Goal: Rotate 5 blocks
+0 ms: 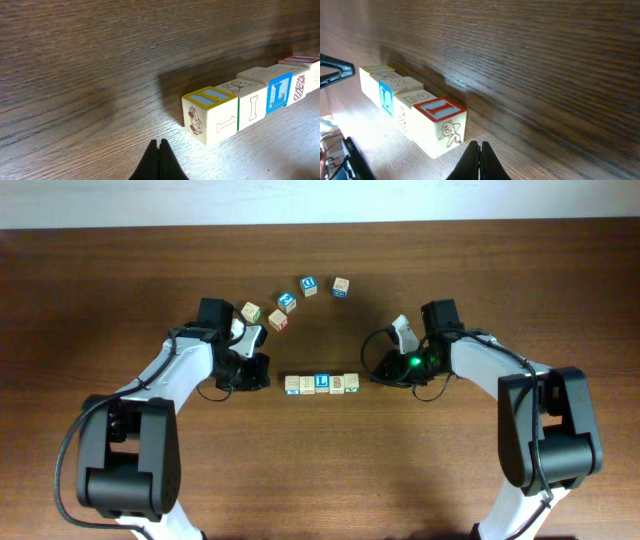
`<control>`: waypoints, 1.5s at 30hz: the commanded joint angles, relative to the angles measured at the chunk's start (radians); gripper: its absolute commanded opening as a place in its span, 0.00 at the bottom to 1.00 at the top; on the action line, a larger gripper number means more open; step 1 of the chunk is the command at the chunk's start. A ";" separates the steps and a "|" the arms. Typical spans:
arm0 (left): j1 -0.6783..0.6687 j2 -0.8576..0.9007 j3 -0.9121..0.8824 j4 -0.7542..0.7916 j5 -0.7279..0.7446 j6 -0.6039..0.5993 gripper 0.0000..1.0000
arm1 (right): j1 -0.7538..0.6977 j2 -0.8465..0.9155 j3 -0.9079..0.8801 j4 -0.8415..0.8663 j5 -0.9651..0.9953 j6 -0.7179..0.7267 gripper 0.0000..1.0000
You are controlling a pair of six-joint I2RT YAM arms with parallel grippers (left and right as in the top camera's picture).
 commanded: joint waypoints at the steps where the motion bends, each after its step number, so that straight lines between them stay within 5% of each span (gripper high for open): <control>1: -0.021 -0.028 0.016 0.005 0.011 0.024 0.00 | 0.016 -0.022 -0.012 0.027 -0.043 -0.011 0.05; 13: -0.060 -0.028 0.016 0.003 -0.019 0.004 0.00 | 0.044 0.012 -0.021 0.049 -0.035 0.126 0.04; 45: -0.127 -0.019 -0.011 0.072 -0.101 -0.194 0.00 | 0.063 0.014 -0.021 0.031 0.010 0.224 0.04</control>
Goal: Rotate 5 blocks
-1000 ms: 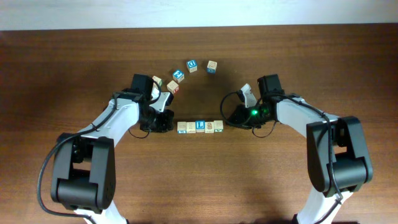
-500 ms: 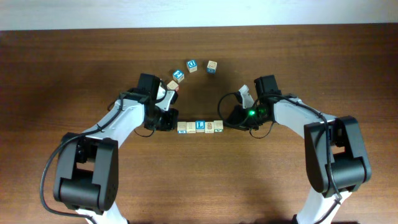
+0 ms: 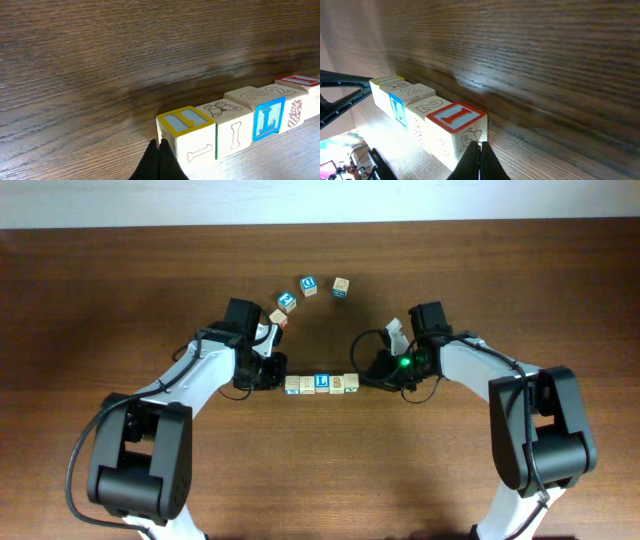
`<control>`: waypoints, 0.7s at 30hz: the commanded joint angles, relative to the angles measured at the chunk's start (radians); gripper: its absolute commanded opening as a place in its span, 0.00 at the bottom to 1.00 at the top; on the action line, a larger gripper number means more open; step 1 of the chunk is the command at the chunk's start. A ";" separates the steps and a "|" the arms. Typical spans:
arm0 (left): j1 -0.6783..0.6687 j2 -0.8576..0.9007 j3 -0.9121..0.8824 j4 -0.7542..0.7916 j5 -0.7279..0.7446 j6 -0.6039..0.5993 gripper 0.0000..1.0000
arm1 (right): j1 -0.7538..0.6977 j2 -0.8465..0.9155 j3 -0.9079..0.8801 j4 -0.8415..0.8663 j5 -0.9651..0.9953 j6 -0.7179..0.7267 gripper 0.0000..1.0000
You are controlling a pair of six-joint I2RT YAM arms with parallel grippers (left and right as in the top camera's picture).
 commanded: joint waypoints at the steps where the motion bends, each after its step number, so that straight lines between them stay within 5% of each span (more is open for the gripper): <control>1: -0.010 -0.019 -0.010 0.002 -0.003 -0.024 0.00 | 0.006 0.011 -0.010 -0.002 0.014 0.011 0.04; 21: -0.013 -0.016 -0.010 -0.005 0.011 -0.028 0.00 | 0.029 0.011 -0.010 0.003 -0.013 -0.039 0.04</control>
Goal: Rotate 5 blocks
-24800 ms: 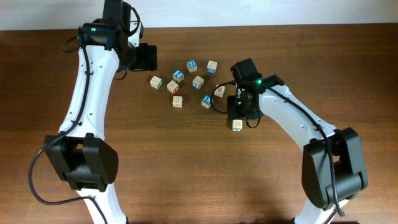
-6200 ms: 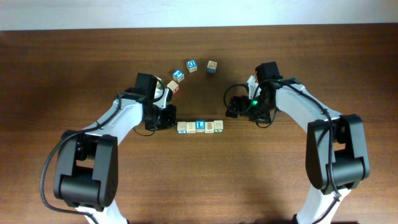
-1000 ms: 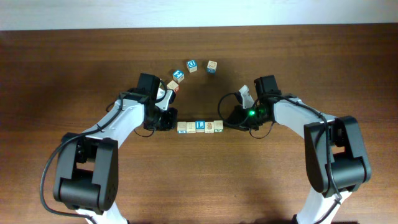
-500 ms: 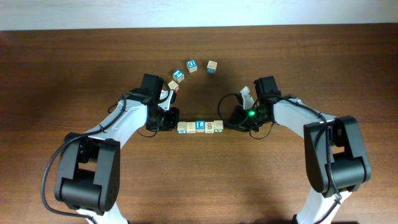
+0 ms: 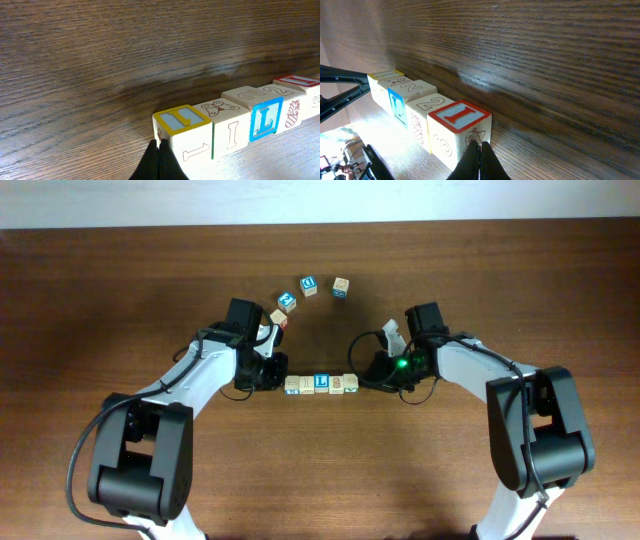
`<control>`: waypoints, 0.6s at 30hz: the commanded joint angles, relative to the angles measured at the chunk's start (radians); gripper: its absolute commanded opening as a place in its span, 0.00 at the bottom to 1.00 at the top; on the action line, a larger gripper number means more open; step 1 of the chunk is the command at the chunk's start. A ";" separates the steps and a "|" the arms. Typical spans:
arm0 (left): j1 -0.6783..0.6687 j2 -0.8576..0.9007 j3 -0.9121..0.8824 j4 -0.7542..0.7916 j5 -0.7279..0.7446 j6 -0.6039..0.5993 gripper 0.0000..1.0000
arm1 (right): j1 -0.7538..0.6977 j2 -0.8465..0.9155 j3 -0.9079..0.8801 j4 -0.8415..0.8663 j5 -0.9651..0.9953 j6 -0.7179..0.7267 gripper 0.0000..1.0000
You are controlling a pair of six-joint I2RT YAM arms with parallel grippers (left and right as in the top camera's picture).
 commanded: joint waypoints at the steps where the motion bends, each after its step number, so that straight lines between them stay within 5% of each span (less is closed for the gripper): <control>1: -0.006 -0.009 -0.010 0.000 0.010 -0.018 0.00 | 0.013 0.011 -0.009 0.001 -0.016 -0.011 0.04; 18: -0.006 0.010 -0.010 0.010 0.023 -0.039 0.00 | 0.059 -0.025 -0.009 0.032 -0.085 -0.045 0.04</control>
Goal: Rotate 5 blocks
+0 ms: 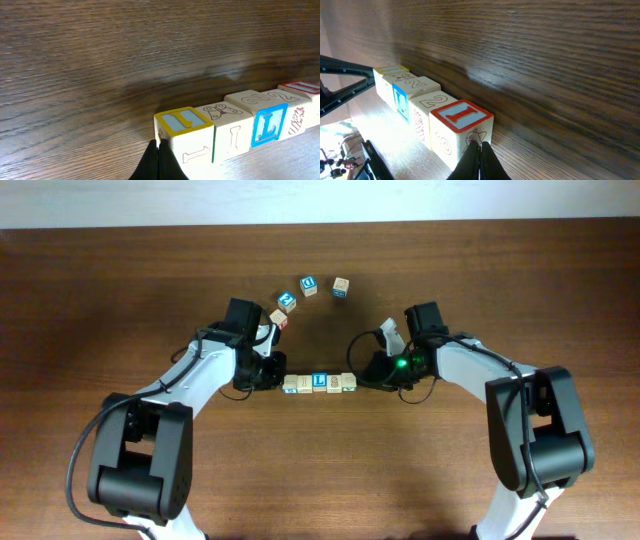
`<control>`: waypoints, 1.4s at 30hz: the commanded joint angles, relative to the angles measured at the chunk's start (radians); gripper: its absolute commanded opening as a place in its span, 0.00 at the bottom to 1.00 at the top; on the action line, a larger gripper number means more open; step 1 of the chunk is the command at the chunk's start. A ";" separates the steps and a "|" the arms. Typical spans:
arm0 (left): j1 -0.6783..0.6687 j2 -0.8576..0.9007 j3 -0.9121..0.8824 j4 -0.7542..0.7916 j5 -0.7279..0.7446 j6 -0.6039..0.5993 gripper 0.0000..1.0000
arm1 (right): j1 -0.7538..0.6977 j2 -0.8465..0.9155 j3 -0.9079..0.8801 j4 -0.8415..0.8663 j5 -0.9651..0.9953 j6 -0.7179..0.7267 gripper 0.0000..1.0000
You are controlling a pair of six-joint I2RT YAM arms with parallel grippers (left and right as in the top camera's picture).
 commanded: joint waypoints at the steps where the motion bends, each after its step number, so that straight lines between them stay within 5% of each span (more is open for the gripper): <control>1: -0.009 0.009 -0.010 0.006 0.040 -0.013 0.00 | 0.061 -0.034 -0.008 0.011 -0.058 -0.014 0.05; 42: -0.019 0.009 -0.010 0.008 0.040 -0.013 0.00 | 0.337 -0.109 0.180 -0.009 0.072 0.148 0.04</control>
